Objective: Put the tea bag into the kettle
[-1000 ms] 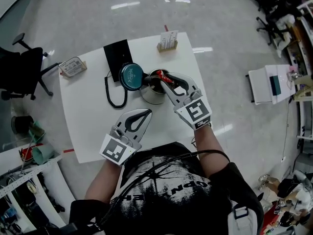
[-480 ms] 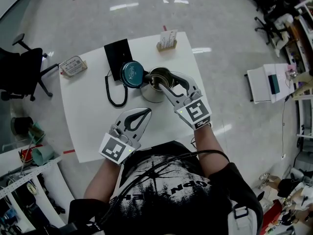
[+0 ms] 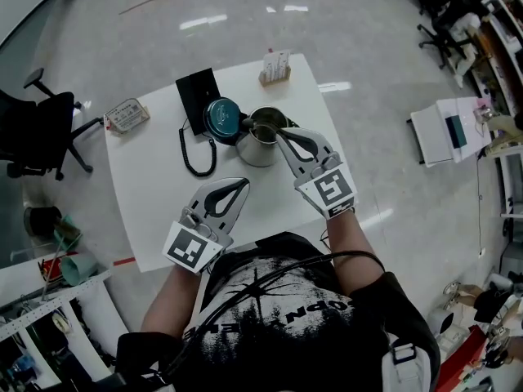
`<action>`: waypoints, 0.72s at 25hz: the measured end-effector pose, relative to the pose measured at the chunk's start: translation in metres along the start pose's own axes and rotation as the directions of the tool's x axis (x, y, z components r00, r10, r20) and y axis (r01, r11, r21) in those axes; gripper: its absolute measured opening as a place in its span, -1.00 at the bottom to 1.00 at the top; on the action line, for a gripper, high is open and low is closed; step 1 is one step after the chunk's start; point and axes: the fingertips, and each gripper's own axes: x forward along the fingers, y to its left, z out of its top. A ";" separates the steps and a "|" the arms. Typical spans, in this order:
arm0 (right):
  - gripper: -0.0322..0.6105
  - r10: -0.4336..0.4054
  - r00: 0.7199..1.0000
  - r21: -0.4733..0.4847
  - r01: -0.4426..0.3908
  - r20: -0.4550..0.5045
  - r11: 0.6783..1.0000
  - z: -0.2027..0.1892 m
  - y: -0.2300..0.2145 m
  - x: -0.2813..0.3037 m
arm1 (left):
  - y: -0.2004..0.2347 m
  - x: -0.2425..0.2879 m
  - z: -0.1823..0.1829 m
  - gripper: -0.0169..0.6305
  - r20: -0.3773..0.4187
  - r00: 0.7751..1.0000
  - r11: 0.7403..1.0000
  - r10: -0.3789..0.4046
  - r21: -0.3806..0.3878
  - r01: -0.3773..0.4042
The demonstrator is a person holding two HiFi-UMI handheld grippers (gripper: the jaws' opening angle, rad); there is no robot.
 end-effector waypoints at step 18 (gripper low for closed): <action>-0.87 -0.043 0.997 -0.009 0.043 0.069 0.999 0.025 0.076 -0.071 | -0.013 -0.082 0.024 -0.91 0.016 1.000 0.993 0.010 0.121 -0.012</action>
